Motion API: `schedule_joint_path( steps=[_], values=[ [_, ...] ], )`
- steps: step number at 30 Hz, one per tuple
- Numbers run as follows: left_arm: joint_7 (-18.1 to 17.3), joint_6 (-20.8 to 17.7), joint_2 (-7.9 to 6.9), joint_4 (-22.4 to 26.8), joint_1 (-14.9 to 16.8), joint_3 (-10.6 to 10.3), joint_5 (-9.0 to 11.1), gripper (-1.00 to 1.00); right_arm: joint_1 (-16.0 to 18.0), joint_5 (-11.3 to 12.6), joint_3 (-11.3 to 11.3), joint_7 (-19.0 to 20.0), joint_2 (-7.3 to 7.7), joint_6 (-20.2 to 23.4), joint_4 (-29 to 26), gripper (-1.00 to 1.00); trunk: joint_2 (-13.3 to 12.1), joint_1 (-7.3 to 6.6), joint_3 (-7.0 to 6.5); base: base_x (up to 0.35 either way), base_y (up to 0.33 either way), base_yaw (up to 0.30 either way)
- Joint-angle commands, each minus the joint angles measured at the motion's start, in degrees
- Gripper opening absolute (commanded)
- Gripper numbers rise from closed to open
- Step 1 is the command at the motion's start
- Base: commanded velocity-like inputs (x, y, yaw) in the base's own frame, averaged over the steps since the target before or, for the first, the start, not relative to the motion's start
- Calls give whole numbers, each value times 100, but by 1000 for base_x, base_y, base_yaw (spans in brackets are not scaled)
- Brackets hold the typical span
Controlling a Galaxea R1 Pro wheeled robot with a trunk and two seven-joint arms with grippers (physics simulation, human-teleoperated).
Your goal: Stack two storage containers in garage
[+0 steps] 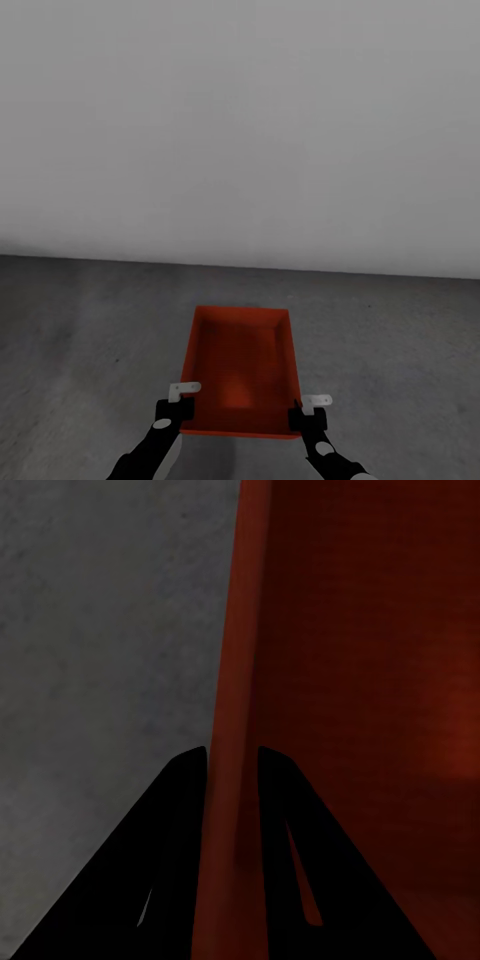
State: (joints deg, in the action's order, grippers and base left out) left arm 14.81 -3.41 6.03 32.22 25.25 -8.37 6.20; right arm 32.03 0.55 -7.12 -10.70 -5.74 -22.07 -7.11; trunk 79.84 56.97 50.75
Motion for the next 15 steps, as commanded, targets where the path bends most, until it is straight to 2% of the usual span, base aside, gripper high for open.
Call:
schedule_joint_path(
  steps=[1,15],
  values=[
    [58,-27,-3,4,-2,-25,110,-100,3,-127,158,-29,-23,-354,-106,-100,44,22,22,0,0,0],
    [60,-27,3,4,-2,-25,110,-100,5,-134,158,-29,-24,-360,-106,-100,605,330,274,0,0,0]
  ],
)
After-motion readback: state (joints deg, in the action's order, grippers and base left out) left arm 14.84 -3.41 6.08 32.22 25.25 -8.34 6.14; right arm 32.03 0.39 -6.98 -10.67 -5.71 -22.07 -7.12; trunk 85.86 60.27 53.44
